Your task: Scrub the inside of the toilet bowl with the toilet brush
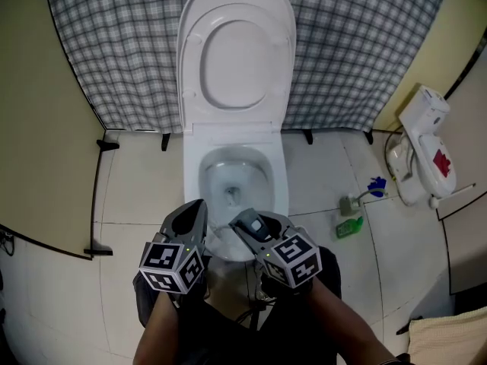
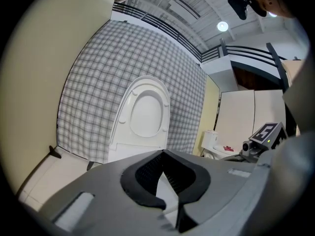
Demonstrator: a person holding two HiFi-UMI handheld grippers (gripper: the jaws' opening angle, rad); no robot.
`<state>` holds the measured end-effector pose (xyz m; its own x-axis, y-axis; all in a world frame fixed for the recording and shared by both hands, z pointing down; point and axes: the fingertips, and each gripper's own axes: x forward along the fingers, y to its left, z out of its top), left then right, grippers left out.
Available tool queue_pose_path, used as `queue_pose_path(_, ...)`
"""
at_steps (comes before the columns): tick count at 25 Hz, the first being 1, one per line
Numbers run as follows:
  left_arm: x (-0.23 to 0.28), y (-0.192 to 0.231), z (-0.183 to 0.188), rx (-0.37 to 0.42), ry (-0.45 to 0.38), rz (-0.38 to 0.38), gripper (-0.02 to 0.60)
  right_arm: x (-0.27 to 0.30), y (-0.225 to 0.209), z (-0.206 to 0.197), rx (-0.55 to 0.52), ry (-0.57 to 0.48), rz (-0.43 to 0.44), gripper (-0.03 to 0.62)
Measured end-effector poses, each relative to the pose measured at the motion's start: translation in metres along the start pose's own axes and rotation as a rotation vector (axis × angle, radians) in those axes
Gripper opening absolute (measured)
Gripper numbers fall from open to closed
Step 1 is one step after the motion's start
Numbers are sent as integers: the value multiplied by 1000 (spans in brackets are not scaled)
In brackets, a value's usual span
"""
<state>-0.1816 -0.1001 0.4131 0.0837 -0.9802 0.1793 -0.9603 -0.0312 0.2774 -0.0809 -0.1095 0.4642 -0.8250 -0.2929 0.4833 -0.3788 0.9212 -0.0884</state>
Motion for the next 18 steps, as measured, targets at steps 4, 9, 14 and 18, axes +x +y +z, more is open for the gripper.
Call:
queue_pose_path(4, 1, -3, -3, -6, 1, 0, 9, -9, 1, -3, -1, 23, 0, 204)
queue_pose_path(9, 8, -2, -13, -16, 16, 4, 9, 4, -9, -5, 22, 17, -7, 206)
queue_pose_path(14, 16, 7, -23, -21, 41, 14, 9, 33, -24, 3, 19, -23, -28, 206)
queue_pose_path(18, 23, 16, -30, -32, 57, 21, 9, 64, -46, 16, 28, -65, -61, 206)
